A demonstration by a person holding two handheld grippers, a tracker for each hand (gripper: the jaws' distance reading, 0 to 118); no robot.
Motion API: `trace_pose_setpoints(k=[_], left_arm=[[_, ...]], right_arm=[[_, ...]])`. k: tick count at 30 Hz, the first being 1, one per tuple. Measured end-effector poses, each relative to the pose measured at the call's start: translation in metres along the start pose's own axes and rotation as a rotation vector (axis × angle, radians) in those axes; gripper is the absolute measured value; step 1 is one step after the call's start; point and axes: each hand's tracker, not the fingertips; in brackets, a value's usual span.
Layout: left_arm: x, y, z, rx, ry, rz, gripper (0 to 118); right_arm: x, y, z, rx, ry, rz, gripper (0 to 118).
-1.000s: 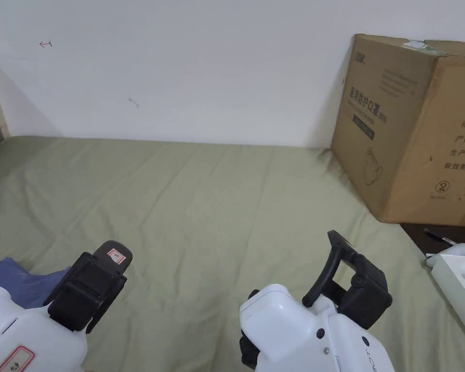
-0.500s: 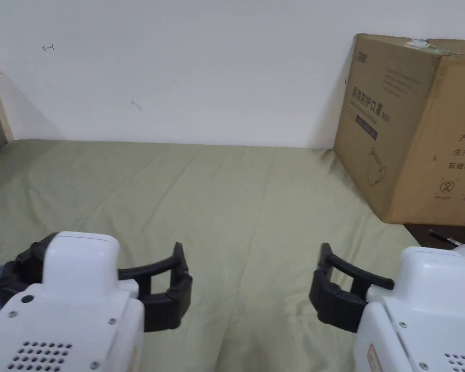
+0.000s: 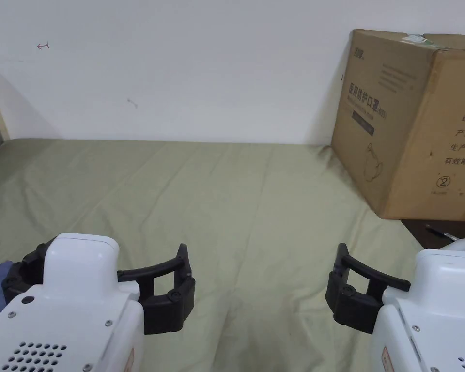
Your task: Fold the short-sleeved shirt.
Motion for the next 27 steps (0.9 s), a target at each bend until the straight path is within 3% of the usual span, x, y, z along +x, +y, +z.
trace_pose_setpoints(k=[4,5,6,7,8,11,14,19,27], left_arm=[[-0.002,0.002,0.003,-0.027,-0.009,0.025,110],[-0.002,0.001,0.006,-0.009,-0.013,0.024,78],[0.0,0.001,0.004,0.009,0.026,0.021,37],[0.001,0.001,0.003,-0.007,0.033,0.015,8],[0.0,0.001,0.003,-0.005,0.03,0.012,6],[-0.005,0.004,0.004,-0.023,0.002,0.029,1],[-0.006,0.003,0.005,-0.009,0.021,0.029,0],[-0.009,0.008,0.008,-0.011,0.037,-0.009,0],[-0.052,0.02,0.033,0.005,0.209,0.04,0]], right_arm=[[-0.002,0.001,0.003,-0.005,0.025,0.011,100],[-0.004,0.001,0.003,0.0,0.015,0.02,77],[-0.006,0.0,0.003,0.006,-0.01,0.031,54],[-0.006,0.0,0.003,0.009,-0.015,0.036,35],[-0.005,0.0,0.003,0.007,-0.014,0.038,21],[0.0,0.0,0.003,0.003,0.012,0.01,0],[0.002,0.002,0.001,-0.009,0.025,-0.015,0],[-0.005,0.006,-0.002,-0.004,0.033,0.012,0],[-0.054,0.023,-0.016,0.016,0.243,0.052,0]])
